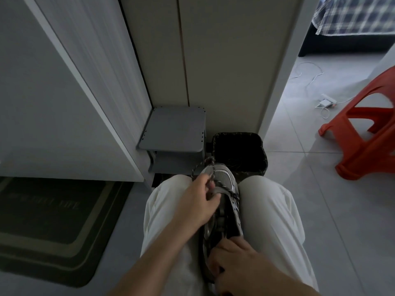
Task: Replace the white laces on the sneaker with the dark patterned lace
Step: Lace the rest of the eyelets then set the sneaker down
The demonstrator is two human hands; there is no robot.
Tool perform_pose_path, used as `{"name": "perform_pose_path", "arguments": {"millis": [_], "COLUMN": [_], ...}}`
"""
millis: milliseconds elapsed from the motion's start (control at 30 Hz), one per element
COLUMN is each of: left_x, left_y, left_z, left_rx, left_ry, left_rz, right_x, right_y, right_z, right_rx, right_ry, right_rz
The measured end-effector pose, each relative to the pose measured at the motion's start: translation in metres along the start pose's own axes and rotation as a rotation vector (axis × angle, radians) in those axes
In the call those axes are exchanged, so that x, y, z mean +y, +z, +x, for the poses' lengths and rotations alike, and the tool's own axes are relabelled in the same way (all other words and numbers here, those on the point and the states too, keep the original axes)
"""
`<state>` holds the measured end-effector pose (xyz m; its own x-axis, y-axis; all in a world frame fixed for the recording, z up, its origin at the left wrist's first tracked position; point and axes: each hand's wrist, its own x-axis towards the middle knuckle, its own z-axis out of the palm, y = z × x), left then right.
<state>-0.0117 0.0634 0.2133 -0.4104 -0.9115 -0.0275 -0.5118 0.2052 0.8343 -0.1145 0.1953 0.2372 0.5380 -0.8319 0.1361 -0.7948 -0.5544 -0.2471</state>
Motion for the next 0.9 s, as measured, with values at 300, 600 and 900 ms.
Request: {"name": "perform_pose_path", "arguments": {"millis": [300,600,900], "left_x": [0.018,0.029,0.008], "left_y": [0.0,-0.007,-0.012], "left_z": [0.033,0.022,0.019], "left_rx": [0.179,0.323,0.188], "left_ry": [0.092,0.171,0.026], "left_rz": [0.219,-0.052,-0.035], "right_x": [0.049,0.09,0.07], "right_y": [-0.018,-0.008,-0.028], "right_z": [0.014,0.039,0.037], "right_rx": [0.368,0.31,0.194], "right_ry": [0.686,0.821,0.761], "right_rz": [0.319,0.481,0.2]}}
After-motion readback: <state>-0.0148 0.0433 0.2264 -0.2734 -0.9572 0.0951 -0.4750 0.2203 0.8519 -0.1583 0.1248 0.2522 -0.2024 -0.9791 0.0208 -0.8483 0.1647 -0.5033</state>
